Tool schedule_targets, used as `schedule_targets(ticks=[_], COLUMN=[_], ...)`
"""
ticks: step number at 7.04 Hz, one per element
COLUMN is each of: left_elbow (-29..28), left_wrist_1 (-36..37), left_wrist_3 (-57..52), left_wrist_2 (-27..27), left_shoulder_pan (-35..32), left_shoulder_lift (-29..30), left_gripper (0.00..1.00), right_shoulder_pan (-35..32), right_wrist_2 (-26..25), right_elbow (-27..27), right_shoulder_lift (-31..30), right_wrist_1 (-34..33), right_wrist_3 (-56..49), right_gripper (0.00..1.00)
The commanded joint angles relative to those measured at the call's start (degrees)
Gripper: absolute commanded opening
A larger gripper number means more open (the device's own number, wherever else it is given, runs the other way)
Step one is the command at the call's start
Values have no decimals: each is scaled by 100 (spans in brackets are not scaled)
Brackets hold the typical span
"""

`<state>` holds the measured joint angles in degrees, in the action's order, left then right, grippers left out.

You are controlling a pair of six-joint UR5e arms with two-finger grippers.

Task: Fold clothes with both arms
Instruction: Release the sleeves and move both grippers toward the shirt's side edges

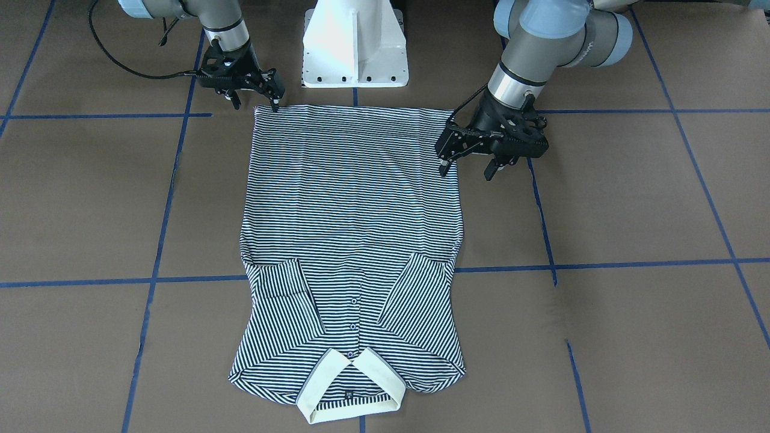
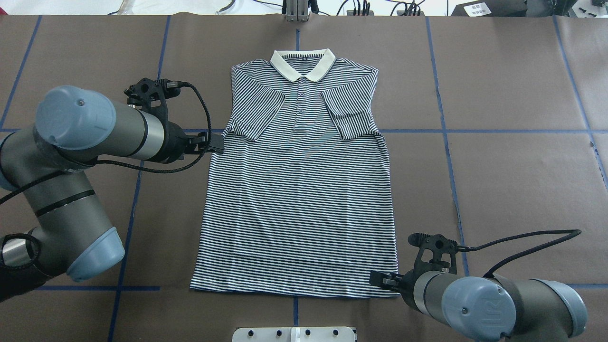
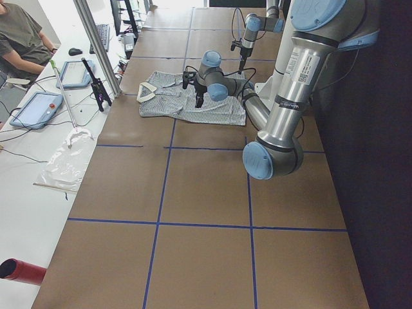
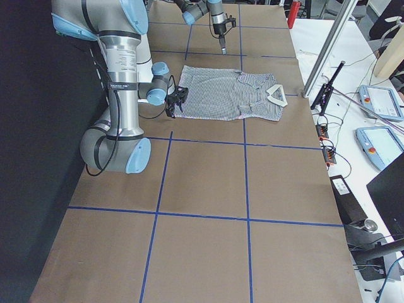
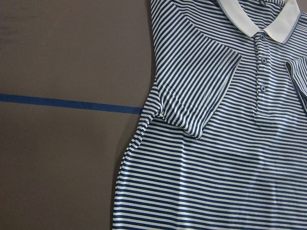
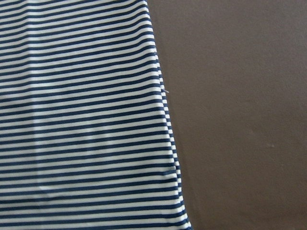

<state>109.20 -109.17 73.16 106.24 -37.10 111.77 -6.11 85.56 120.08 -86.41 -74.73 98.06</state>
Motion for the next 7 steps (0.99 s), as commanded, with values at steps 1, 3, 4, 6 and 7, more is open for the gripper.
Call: schedule_targets(ticks=[1, 3, 4, 6, 7], left_elbow=[5, 14, 14, 93, 93], left_wrist_1=[-17, -17, -17, -17, -17], left_wrist_3=[-3, -3, -21, -12, -12], left_wrist_2=[2, 20, 20, 37, 29], left_shoulder_pan=[1, 1, 1, 1, 1], left_shoulder_lift=[3, 12, 12, 21, 21], left_gripper=[100, 100, 100, 100, 100], right_shoulder_pan=[40, 49, 75, 67, 67], right_wrist_2=[30, 39, 48, 57, 57], right_elbow=[-46, -90, -168, -213, -213], right_shoulder_lift=[53, 80, 98, 89, 89], right_wrist_1=[-7, -16, -16, -16, -16], right_wrist_3=[2, 2, -6, -15, -15], right_gripper=[99, 99, 99, 99, 94])
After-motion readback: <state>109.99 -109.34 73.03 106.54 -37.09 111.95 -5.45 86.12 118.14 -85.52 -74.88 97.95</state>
